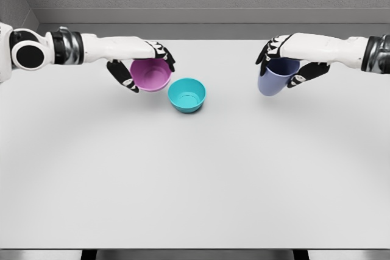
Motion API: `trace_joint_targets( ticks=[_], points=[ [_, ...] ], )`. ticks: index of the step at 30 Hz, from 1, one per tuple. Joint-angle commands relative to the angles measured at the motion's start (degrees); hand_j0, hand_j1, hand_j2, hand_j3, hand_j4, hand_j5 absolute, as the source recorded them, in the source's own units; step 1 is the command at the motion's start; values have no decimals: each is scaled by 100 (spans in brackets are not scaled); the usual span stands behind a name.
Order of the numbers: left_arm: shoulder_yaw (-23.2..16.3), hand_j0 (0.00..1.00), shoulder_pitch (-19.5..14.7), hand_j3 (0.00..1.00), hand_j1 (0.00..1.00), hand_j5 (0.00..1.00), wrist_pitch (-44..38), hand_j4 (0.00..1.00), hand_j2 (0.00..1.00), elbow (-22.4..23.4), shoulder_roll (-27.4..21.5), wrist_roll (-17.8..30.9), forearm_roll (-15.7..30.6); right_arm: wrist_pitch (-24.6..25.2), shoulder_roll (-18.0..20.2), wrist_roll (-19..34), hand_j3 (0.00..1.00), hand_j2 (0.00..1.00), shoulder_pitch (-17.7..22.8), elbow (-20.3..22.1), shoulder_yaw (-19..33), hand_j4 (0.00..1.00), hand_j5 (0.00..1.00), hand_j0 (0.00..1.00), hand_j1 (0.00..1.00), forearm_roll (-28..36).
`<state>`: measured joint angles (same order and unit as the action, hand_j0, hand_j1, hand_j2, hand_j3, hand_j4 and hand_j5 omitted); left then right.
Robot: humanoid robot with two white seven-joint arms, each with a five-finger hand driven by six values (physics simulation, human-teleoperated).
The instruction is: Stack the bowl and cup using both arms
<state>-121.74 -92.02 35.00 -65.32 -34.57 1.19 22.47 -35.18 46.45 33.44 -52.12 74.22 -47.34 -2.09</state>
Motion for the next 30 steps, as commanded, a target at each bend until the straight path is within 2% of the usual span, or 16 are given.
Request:
trace_joint_targets(
  ticks=[1,10,16,30],
  points=[
    [10,64,0,64,64,64,0,64,64,63,125,-4,82,18,-40,-4,53,53,0,4,-3,53,53,53,53,42],
    [19,64,-9,64,64,64,0,64,64,204,415,4,197,18,-49,5,53,53,-79,145,-3,53,53,53,53,42],
    [1,64,0,64,64,64,0,64,64,335,670,4,241,18,-198,5,53,53,-150,154,-29,53,53,53,53,33],
    [10,64,9,64,64,64,0,64,64,335,829,-4,241,18,-286,14,53,53,-185,206,-29,53,53,53,53,33]
  ],
)
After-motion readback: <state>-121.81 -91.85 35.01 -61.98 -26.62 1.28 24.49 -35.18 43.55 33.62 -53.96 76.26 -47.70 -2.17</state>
